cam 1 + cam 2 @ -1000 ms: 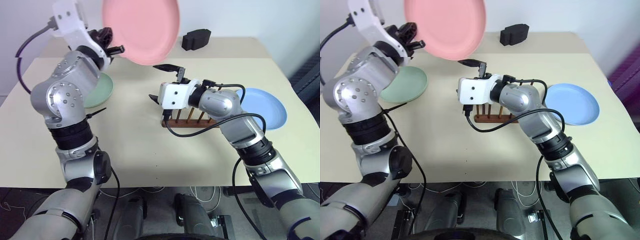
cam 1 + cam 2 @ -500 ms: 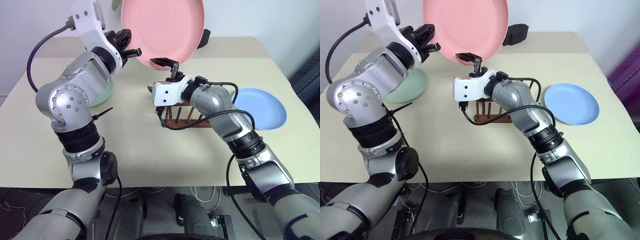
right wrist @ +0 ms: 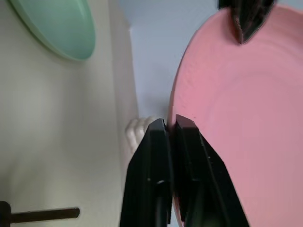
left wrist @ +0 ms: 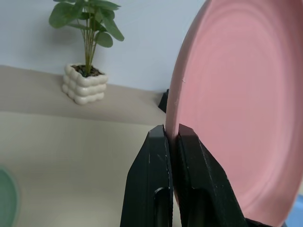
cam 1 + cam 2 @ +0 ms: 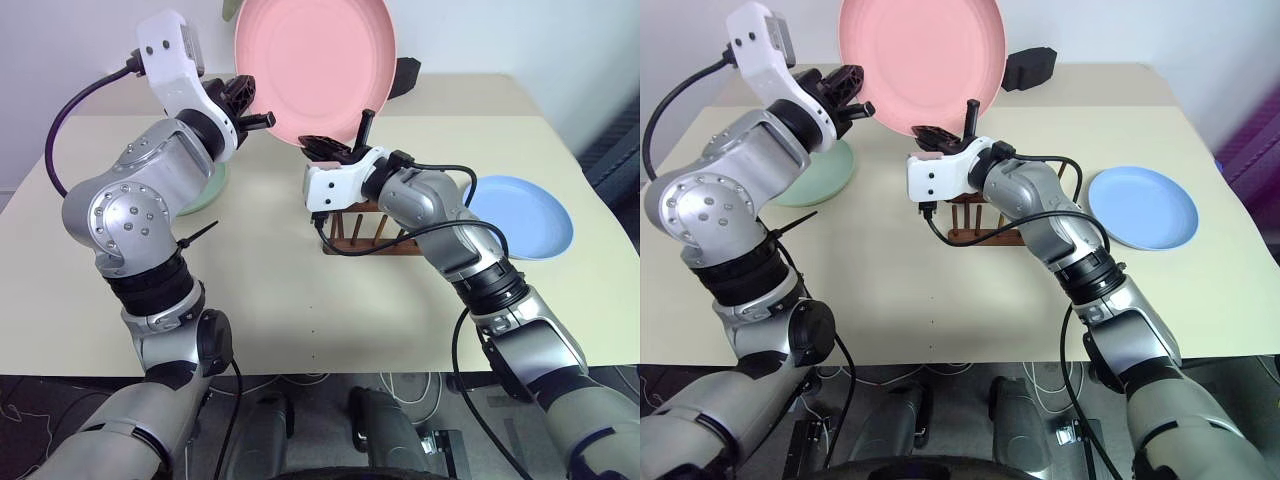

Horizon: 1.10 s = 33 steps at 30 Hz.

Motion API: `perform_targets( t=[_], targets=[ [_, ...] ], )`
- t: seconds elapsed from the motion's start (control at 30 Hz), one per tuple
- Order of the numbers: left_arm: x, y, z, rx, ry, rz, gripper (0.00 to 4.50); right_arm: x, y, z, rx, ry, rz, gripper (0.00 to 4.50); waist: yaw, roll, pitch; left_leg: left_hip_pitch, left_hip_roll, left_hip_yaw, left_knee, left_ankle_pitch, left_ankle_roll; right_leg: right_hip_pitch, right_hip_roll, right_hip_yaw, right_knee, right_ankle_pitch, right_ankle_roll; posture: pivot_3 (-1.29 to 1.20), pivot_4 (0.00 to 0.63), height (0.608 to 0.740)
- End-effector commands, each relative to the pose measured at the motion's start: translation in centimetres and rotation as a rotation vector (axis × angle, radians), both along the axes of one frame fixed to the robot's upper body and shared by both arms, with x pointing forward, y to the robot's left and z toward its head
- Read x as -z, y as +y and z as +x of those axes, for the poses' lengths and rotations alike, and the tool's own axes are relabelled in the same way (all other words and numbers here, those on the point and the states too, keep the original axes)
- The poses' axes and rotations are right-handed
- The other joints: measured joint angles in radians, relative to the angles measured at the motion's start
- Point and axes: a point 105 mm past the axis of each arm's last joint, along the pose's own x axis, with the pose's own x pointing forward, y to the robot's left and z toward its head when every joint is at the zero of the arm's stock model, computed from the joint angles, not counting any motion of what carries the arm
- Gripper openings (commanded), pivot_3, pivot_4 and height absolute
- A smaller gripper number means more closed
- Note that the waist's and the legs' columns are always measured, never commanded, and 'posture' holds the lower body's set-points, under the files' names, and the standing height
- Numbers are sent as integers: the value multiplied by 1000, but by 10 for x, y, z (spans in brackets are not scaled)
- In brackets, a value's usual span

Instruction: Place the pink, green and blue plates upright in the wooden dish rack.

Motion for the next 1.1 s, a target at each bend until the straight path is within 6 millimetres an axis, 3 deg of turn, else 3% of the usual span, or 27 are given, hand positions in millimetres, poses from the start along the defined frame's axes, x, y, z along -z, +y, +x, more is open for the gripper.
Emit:
perform_targets(
  t=[0.03, 0.13, 0.23, 0.47, 0.6, 0.73, 0.93, 1.1],
  targets=[
    [-8, 2, -7, -4, -49, 9, 0, -15, -1, -9, -18, -88, 18, 10, 2, 0, 0, 0, 0, 0, 0, 0, 0, 0, 0, 0, 0, 0, 0, 0, 150, 736],
    [-10, 2, -9, 16, -65, -15, 0, -13, -3, -10, -13, -114, 1, 10, 1, 0, 0, 0, 0, 0, 0, 0, 0, 0, 0, 0, 0, 0, 0, 0, 150, 736],
    [-23, 3, -15, 57, -131, -81, 925, -13, -7, -10, -4, -143, -10, 0, 1, 0, 0, 0, 0, 0, 0, 0, 0, 0, 0, 0, 0, 0, 0, 0, 150, 736],
    [-52, 51, -18, -63, -274, -177, 4443, -36, -30, -7, 9, -169, 70, 0, -2, 0, 0, 0, 0, 0, -1, 0, -1, 0, 0, 0, 0, 0, 0, 0, 150, 736],
    [-40, 86, -14, -193, -269, 6, 4483, -56, -57, -14, -35, -121, 185, 0, -2, 0, 0, 0, 0, 0, -1, 0, 0, 0, 0, 0, 0, 0, 0, 0, 150, 736],
    [-11, 95, -18, -148, -259, 189, 4483, -67, -86, -24, -101, 49, 378, 0, 0, 0, 0, 0, 0, 0, -1, 0, 0, 1, 0, 0, -1, 0, 0, 0, 150, 736],
    [45, 84, -40, 83, -216, 357, 4483, -74, -124, -48, -240, 348, 660, 0, 1, 0, 0, 0, 2, 0, -1, 0, 1, 1, 0, 0, -1, 0, -1, 0, 150, 736],
    [98, 57, -65, 328, -111, 451, 4483, -68, -155, -68, -353, 620, 907, 0, 2, 1, 0, 0, 5, 1, -1, -1, 2, 1, 0, 1, -1, -2, -4, 0, 150, 736]
  ],
)
